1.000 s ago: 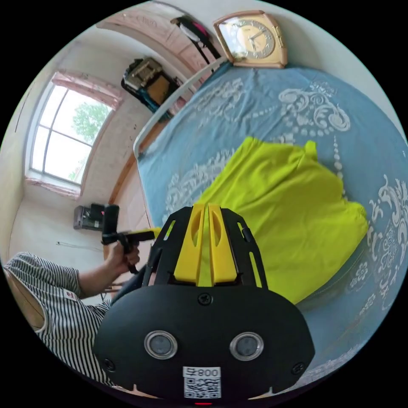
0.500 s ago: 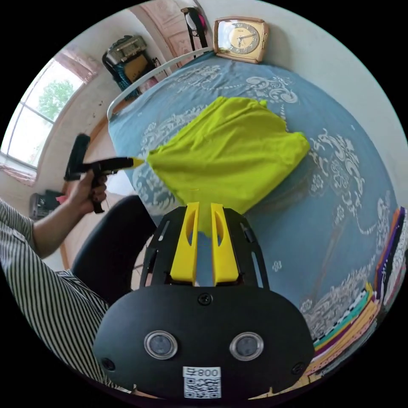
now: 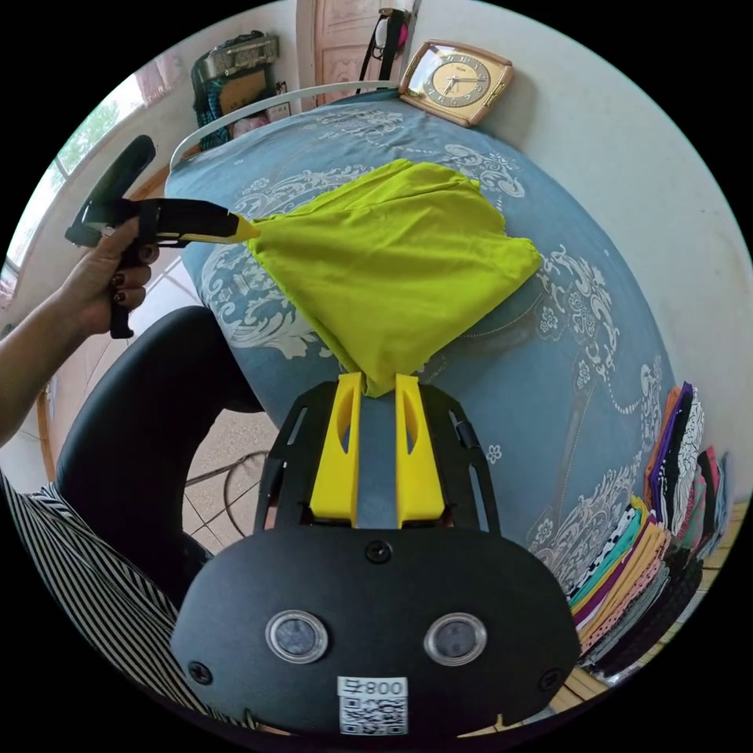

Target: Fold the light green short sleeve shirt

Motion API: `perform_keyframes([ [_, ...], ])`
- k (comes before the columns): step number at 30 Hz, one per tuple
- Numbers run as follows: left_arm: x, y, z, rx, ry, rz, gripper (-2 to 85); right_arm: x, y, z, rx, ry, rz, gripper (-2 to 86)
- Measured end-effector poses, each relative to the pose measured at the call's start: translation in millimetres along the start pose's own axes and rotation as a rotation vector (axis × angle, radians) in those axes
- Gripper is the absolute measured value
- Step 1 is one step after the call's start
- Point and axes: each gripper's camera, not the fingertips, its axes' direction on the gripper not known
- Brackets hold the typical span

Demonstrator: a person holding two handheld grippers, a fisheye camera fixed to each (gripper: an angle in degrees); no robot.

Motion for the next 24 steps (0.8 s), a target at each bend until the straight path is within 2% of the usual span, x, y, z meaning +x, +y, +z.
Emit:
perform_keyframes([
  [10, 18, 16, 53, -0.003, -0.068, -0.01, 0.2, -31, 0, 2, -0.046, 0.066, -0.019, 1.8],
  [15, 22, 31, 87, -0.034, -0.16, -0.013, 0.2, -32, 14, -19, -0.003, 0.072, -0.055, 1.0],
  [24, 46, 57, 141, -0.058, -0.21, 0.016, 0.3, -39, 21, 19, -0.082, 0.09, -0.084, 0.8],
])
